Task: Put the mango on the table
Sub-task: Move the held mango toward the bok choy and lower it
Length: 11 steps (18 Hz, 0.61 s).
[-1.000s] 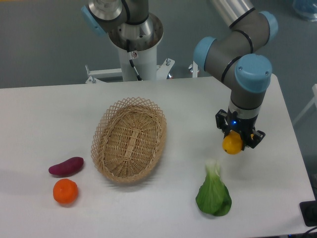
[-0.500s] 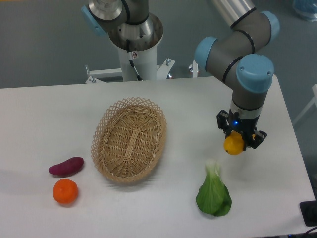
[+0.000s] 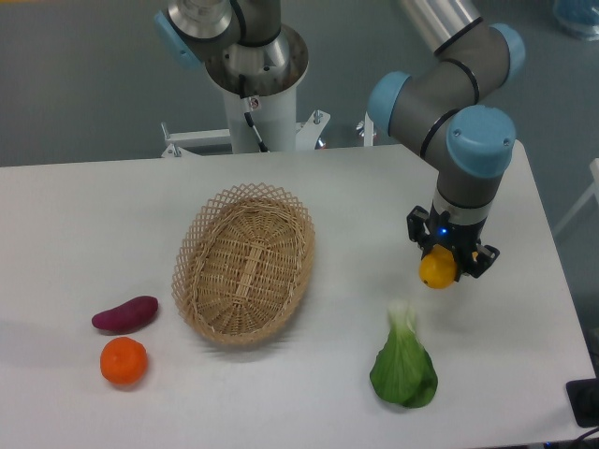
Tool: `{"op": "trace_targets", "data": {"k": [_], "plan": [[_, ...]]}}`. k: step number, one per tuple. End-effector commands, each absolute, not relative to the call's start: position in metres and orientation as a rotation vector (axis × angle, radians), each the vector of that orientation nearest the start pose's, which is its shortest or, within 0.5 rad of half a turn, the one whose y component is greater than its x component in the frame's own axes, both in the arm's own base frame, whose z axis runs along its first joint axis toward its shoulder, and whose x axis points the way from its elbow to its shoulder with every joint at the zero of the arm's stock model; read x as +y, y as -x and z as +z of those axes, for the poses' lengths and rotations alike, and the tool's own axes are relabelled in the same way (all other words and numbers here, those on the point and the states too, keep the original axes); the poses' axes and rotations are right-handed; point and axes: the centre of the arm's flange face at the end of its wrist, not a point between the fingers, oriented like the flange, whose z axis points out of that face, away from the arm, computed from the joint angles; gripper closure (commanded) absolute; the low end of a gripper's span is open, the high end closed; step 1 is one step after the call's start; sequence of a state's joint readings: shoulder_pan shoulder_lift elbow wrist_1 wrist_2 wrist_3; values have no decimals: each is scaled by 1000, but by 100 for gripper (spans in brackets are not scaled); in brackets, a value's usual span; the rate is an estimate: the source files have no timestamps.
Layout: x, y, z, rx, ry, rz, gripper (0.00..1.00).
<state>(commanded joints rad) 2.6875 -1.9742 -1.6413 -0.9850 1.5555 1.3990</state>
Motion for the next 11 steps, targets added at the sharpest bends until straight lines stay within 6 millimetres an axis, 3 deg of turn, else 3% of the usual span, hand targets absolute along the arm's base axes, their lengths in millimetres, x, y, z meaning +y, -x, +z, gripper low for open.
{"op": "trace_targets", "data": {"k": [4, 11], "plan": [[388, 493, 271, 438, 3055, 169, 53], [358, 464, 253, 631, 3046, 95, 52]]}}
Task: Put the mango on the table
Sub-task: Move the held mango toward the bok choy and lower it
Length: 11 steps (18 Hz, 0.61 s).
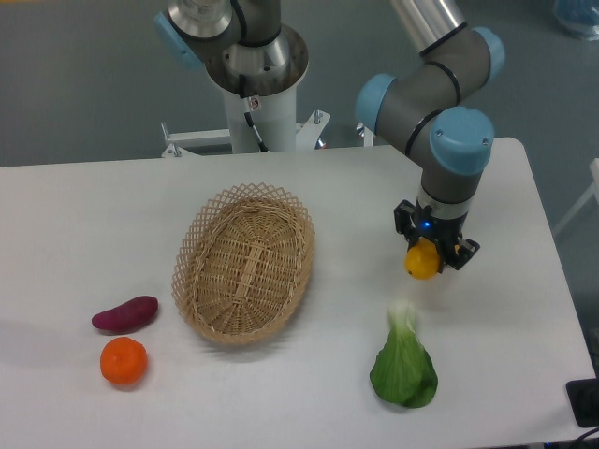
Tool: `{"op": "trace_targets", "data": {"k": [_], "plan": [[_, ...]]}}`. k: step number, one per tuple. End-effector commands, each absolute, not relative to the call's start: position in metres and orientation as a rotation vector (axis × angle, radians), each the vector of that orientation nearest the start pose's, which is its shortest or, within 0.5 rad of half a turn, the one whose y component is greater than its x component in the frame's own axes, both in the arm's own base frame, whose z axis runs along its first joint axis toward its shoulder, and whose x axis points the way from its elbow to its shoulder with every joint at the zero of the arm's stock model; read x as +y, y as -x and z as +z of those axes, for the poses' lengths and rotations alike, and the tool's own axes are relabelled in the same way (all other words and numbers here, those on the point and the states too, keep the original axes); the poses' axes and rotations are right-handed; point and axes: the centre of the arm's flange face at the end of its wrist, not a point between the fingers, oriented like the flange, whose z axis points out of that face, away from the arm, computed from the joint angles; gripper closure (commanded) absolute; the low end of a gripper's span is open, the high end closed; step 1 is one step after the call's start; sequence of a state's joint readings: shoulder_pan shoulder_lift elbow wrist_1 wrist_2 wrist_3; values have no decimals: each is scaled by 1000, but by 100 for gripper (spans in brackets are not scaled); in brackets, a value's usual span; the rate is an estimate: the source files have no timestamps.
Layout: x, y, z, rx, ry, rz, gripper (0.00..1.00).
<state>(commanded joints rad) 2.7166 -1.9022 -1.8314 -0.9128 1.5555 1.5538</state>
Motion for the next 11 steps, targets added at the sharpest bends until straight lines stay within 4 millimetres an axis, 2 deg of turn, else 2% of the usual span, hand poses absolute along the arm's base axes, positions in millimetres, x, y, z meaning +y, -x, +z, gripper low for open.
{"op": "trace_targets", "data": {"k": [3, 5, 8, 11], "plan": [[363, 470, 254, 617, 3036, 174, 52], [370, 476, 247, 604, 3032, 206, 52], [393, 463, 241, 546, 3031, 217, 52], [406, 449, 239, 577, 3037, 213, 49]]}}
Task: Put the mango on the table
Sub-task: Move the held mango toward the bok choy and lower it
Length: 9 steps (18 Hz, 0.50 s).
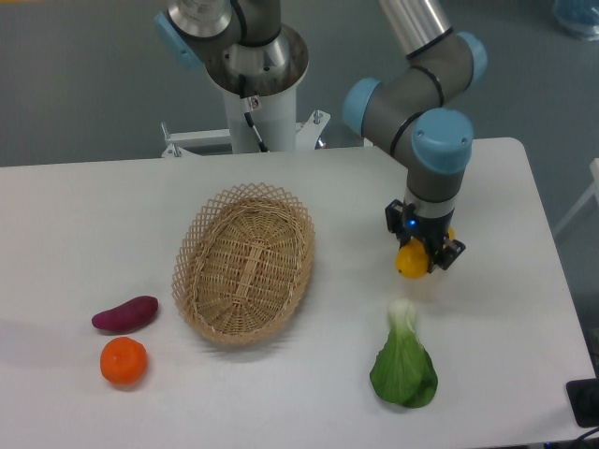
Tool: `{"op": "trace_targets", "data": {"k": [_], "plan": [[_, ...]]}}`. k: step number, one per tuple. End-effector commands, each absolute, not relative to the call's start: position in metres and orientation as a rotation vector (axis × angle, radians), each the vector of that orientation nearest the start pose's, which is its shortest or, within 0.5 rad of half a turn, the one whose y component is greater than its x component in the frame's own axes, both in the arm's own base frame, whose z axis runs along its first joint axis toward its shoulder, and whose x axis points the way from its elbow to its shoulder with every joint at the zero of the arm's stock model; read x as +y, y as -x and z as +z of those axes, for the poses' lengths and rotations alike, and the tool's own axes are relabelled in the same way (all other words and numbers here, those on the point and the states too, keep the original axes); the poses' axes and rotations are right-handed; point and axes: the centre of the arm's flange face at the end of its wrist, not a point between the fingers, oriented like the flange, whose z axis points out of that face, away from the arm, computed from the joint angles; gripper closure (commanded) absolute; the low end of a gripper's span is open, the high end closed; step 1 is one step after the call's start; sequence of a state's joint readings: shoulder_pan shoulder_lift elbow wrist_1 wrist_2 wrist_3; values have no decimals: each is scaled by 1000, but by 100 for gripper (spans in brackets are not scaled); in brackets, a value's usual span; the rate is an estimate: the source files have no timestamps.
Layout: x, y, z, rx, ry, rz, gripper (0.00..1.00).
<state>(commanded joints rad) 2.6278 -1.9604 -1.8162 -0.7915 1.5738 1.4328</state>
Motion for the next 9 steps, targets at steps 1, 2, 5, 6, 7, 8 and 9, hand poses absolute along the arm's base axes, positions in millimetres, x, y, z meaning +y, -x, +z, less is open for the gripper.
{"op": "trace_targets", "data": {"k": [1, 2, 5, 6, 7, 8, 9], "plan": [[410, 444, 237, 582, 3043, 210, 49], [414, 440, 235, 576, 3052, 212, 49], [429, 431, 226, 565, 3062, 203, 44], [432, 429, 226, 569, 3059, 207, 43], [432, 427, 224, 571, 3057, 206, 43], [432, 425, 223, 574, 3055, 200, 42], [431, 425, 223, 576, 3055, 200, 42]]}}
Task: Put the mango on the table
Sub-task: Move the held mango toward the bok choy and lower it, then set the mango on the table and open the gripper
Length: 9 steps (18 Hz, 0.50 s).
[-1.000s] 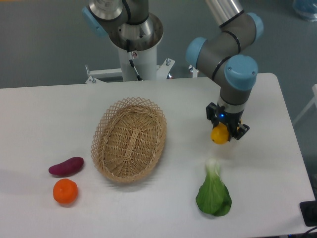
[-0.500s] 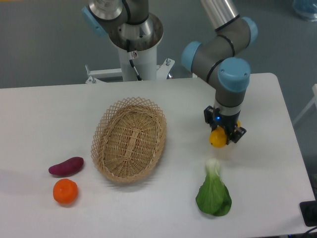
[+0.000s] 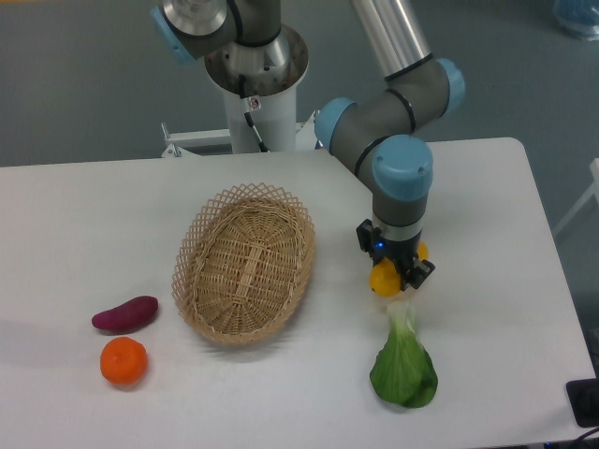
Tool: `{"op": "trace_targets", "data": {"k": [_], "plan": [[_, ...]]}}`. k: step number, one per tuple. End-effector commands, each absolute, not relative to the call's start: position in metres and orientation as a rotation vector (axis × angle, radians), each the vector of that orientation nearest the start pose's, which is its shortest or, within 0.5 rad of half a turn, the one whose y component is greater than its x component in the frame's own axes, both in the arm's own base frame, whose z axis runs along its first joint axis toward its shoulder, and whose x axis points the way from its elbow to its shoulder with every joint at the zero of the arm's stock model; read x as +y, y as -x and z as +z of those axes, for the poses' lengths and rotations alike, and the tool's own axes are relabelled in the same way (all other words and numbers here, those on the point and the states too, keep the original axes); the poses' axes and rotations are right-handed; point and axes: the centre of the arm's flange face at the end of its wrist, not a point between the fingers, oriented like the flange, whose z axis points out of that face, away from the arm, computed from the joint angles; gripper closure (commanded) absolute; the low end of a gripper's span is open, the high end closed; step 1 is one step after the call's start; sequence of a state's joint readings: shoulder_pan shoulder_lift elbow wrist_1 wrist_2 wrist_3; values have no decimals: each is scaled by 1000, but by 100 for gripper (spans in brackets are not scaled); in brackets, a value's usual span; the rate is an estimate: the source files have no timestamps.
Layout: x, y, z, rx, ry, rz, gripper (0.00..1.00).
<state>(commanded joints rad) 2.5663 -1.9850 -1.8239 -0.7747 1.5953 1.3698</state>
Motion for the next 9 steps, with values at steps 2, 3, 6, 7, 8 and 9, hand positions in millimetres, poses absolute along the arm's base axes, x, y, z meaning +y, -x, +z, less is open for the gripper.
{"op": "trace_targets", "data": {"k": [2, 3, 6, 7, 8, 9], "plan": [[430, 423, 222, 576, 3057, 196, 42], [430, 422, 222, 577, 3057, 194, 39], [429, 420, 219, 596, 3059, 184, 29], [428, 419, 218, 601, 3059, 182, 27], [428, 418, 217, 609, 3059, 177, 27], [427, 418, 217, 623, 3058, 179, 24]]}}
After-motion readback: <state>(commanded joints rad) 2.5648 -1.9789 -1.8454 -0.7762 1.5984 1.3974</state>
